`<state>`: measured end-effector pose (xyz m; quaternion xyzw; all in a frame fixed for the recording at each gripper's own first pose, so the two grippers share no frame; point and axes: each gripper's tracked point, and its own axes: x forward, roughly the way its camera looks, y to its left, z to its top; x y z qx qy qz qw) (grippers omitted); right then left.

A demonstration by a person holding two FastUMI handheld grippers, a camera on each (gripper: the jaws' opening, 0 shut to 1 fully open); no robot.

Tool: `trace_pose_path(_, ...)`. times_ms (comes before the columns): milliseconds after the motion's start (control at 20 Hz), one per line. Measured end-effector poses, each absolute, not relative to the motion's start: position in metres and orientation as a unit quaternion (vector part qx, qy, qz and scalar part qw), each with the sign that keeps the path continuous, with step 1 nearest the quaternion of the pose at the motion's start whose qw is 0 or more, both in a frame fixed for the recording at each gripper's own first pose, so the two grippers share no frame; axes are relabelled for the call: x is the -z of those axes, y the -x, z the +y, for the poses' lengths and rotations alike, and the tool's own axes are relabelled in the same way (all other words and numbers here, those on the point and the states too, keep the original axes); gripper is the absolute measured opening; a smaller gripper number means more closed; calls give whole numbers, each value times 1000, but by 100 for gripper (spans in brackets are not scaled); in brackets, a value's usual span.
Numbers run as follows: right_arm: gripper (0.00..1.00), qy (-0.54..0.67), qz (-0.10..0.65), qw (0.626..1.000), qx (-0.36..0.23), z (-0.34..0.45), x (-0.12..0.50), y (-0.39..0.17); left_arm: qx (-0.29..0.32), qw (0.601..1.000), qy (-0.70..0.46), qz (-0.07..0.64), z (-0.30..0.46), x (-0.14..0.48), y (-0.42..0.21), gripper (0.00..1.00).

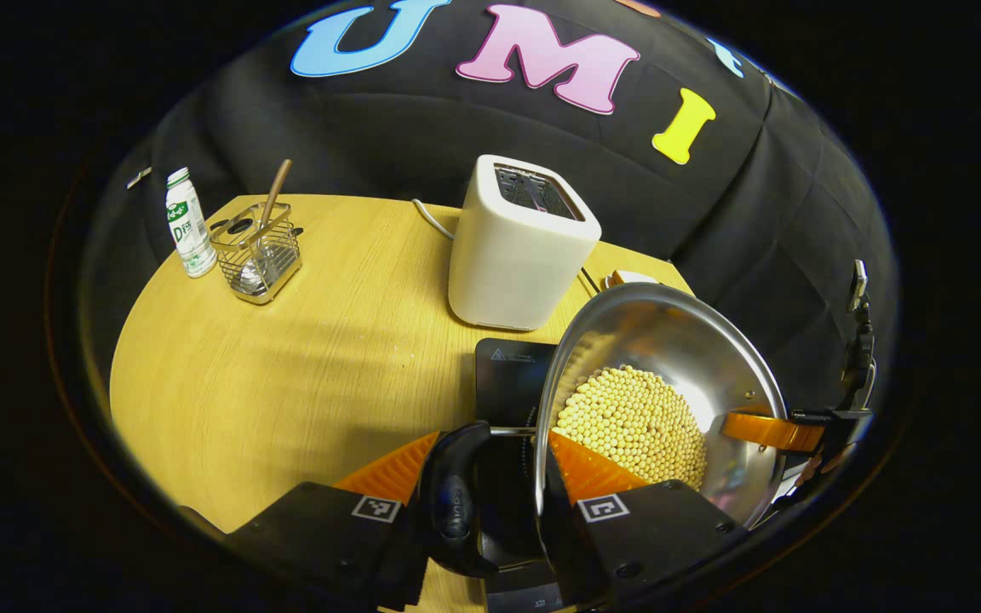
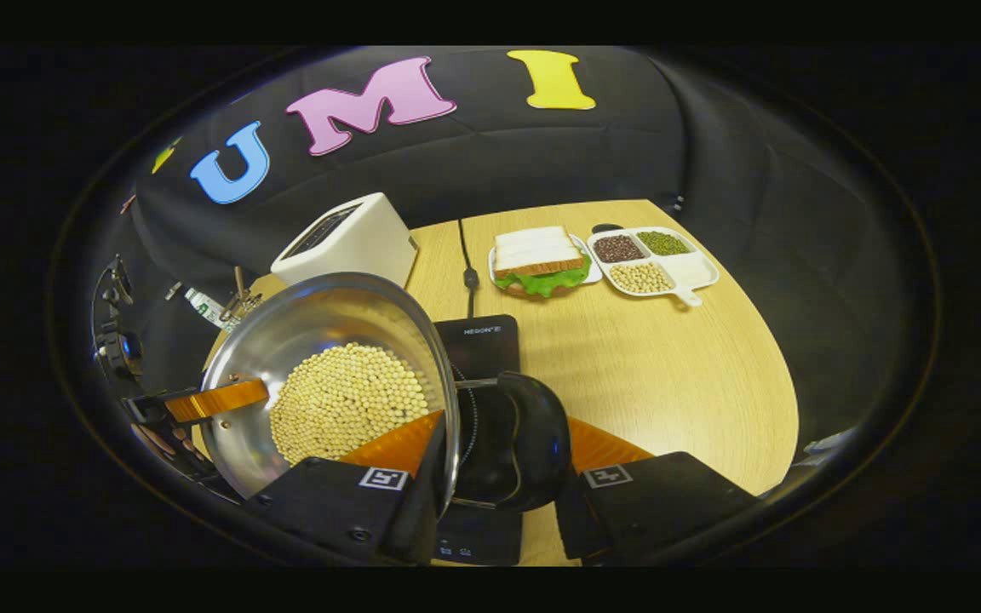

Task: First push the handle of the pot to place it horizontally, then grasp the pot with both hands and set it on the induction cooktop.

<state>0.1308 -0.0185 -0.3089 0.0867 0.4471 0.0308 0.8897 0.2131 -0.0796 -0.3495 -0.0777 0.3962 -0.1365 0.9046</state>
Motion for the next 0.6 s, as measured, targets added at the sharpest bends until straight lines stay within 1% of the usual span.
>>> trace_pose_path(500, 60, -77, 465, 881, -40, -19, 337, -144, 123, 900, 81, 410, -82, 373, -224, 60)
trace_pose_path(600, 60, -78, 457, 885, -41, -19, 336, -147, 125, 900, 90, 409, -83, 376, -223, 61)
